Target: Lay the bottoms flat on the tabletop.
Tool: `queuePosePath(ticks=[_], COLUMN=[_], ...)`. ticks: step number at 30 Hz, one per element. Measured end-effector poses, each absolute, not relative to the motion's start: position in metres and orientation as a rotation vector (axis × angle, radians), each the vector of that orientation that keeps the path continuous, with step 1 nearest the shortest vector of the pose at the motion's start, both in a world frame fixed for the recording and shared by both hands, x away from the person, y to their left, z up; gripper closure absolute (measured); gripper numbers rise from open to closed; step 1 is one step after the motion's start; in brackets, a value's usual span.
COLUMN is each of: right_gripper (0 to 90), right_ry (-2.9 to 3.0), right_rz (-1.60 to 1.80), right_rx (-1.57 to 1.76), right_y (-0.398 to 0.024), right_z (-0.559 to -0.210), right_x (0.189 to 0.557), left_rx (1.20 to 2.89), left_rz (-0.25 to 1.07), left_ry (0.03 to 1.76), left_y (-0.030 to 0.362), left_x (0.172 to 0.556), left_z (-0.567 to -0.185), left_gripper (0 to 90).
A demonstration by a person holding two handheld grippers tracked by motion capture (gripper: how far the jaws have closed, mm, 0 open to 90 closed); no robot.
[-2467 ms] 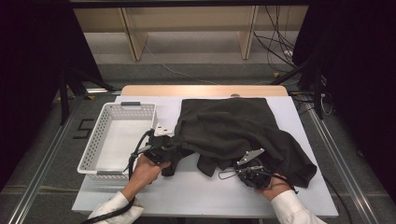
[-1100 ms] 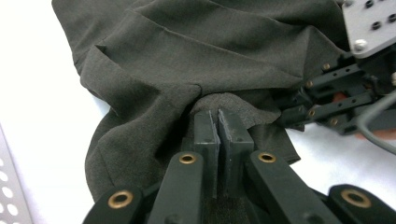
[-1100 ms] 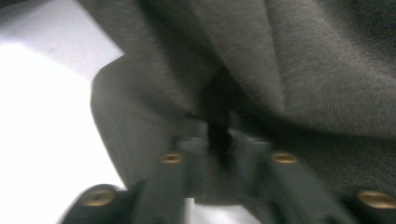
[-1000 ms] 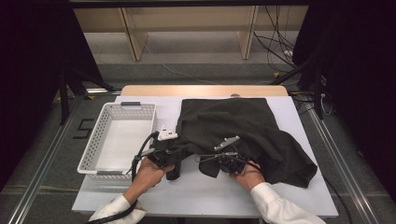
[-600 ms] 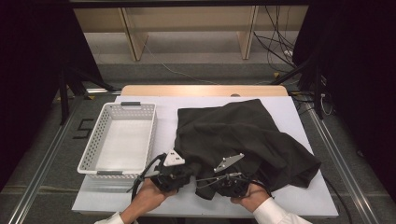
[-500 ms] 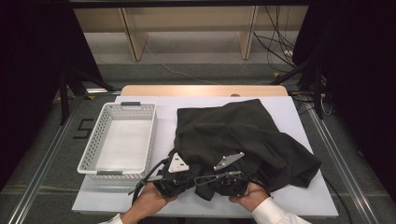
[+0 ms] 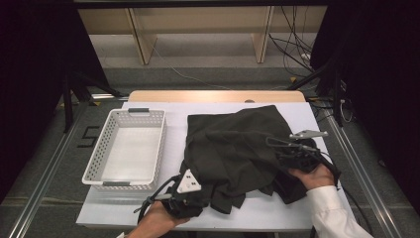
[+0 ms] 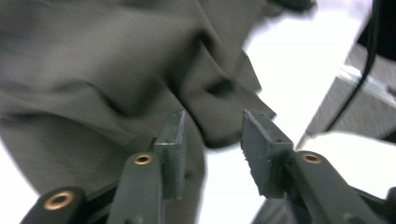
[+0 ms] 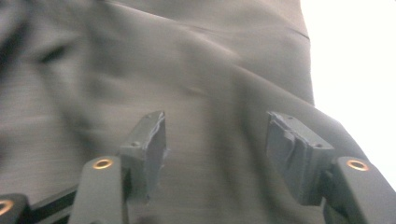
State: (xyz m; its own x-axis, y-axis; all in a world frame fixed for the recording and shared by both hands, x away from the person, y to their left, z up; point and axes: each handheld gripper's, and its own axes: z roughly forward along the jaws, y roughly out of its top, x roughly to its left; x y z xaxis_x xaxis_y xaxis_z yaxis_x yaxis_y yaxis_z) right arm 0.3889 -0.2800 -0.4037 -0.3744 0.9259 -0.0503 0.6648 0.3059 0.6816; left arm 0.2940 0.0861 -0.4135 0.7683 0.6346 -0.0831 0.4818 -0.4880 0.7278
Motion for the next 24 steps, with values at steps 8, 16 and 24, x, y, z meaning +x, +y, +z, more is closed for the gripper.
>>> queuePosePath(ticks=[8, 16, 24], right_gripper=[35.3, 88.9, 89.7], right_ry=[2.001, 2.074, 2.074], right_rz=[0.681, 0.605, 0.633], right_rx=[1.604, 1.652, 1.605], right_y=[-0.331, -0.335, -0.336], right_z=[-0.420, -0.441, -0.422], right_x=[0.423, 0.423, 0.396], left_rx=[2.161, 2.194, 2.228], left_rz=[0.328, 0.250, 0.277], left_ry=[1.027, 1.092, 1.032], left_y=[0.090, 0.088, 0.089], left_x=[0.330, 0.351, 0.346], left_z=[-0.421, -0.460, -0.458], left_gripper=[35.2, 45.8, 85.1])
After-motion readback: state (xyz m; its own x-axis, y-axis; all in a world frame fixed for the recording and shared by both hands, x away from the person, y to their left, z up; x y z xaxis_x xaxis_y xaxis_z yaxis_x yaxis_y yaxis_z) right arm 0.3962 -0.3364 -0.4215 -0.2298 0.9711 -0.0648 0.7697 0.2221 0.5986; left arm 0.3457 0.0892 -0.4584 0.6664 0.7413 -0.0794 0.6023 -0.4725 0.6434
